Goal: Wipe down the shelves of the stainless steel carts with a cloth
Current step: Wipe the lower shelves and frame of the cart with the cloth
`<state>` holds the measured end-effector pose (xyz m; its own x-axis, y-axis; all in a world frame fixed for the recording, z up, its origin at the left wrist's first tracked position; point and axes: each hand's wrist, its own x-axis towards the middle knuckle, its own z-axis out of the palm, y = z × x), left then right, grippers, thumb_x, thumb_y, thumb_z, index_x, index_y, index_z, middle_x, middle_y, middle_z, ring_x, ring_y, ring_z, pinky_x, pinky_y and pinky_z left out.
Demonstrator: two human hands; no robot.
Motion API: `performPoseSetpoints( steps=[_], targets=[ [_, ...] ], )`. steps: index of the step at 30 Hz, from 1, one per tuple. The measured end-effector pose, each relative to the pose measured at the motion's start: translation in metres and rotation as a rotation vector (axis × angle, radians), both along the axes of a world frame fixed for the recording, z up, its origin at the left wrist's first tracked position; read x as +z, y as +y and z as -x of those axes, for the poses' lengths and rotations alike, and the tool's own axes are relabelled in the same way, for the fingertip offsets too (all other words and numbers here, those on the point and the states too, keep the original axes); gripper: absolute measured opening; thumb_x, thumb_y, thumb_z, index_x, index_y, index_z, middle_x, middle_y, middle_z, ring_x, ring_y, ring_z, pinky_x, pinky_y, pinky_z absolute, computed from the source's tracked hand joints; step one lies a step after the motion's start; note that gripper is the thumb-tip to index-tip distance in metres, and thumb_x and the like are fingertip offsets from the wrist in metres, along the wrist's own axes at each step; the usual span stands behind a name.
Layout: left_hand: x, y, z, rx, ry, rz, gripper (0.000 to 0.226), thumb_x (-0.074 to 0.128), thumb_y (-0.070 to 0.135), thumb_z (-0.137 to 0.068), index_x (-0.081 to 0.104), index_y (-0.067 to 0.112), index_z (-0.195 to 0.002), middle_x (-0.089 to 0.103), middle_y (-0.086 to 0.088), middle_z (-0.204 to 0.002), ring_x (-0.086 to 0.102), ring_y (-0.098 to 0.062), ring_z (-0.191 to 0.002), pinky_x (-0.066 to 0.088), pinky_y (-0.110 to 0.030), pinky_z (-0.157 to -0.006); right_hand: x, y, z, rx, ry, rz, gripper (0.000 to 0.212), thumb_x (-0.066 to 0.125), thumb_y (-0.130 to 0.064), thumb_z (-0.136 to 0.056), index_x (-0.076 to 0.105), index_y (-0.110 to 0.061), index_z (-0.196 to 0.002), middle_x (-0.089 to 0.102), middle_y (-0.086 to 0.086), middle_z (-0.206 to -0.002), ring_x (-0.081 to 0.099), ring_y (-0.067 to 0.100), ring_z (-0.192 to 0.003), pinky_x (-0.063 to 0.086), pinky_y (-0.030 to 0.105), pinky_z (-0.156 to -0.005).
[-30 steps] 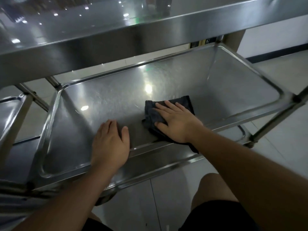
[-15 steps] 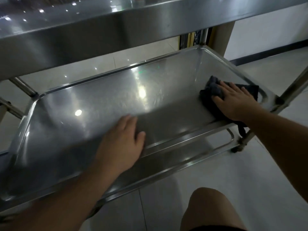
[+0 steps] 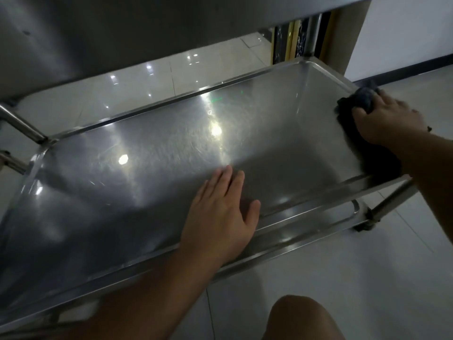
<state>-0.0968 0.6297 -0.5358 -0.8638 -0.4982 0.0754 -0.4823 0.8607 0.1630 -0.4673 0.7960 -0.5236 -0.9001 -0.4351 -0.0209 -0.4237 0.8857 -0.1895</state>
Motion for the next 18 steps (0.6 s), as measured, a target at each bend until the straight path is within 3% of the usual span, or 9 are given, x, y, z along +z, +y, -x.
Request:
performPoseSetpoints(
  steps=[4, 10, 12, 15, 18],
  targets=[
    [0.003, 0.001, 0.002, 0.000, 0.010, -0.029, 0.084, 0.017, 0.072, -0.097, 0.022, 0.029, -0.168, 0.015, 0.002, -0.177, 0.007, -0.016, -0.162, -0.005, -0.030, -0.124, 0.001, -0.063, 0.001, 0.131, -0.045, 0.017, 0.080, 0.018, -0.074, -0.093, 0.011, -0.035, -0.162, 0.016, 0.001, -0.173, 0.013, 0.031, -0.158, 0.009, 0.057, -0.126],
    [0.002, 0.003, 0.004, -0.007, 0.077, -0.049, 0.077, 0.039, 0.064, -0.102, 0.033, 0.020, -0.165, 0.028, -0.005, -0.173, 0.019, -0.020, -0.160, 0.006, -0.035, -0.130, 0.003, -0.172, -0.096, 0.553, 0.007, 0.001, 0.082, 0.016, -0.071, -0.093, 0.019, -0.030, -0.164, 0.018, -0.004, -0.173, 0.016, 0.024, -0.158, 0.010, 0.049, -0.126],
    [0.004, 0.007, 0.001, 0.005, 0.126, -0.057, 0.075, 0.044, 0.061, -0.102, 0.037, 0.013, -0.160, 0.038, -0.010, -0.167, 0.031, -0.024, -0.155, 0.017, -0.037, -0.129, 0.004, -0.190, -0.132, 0.732, 0.011, -0.008, 0.083, 0.017, -0.072, -0.092, 0.017, -0.032, -0.165, 0.017, -0.008, -0.173, 0.014, 0.020, -0.159, 0.009, 0.046, -0.127],
    [0.008, 0.012, -0.004, -0.003, 0.301, 0.026, 0.051, 0.054, 0.048, -0.101, 0.057, 0.011, -0.135, 0.057, -0.010, -0.137, 0.053, -0.028, -0.124, 0.043, -0.043, -0.107, -0.001, -0.197, -0.175, 0.986, 0.010, -0.034, 0.083, 0.018, -0.075, -0.093, 0.013, -0.034, -0.165, 0.014, -0.014, -0.172, 0.009, 0.015, -0.159, 0.006, 0.042, -0.127],
    [0.014, 0.013, -0.010, -0.002, 0.508, -0.002, 0.023, 0.063, 0.030, -0.098, 0.060, 0.010, -0.110, 0.058, -0.009, -0.114, 0.054, -0.027, -0.101, 0.046, -0.042, -0.087, -0.009, -0.193, -0.188, 1.071, 0.043, -0.076, 0.072, 0.029, -0.065, -0.104, 0.007, -0.035, -0.165, 0.007, -0.014, -0.173, 0.002, 0.015, -0.160, 0.003, 0.042, -0.127]
  ],
)
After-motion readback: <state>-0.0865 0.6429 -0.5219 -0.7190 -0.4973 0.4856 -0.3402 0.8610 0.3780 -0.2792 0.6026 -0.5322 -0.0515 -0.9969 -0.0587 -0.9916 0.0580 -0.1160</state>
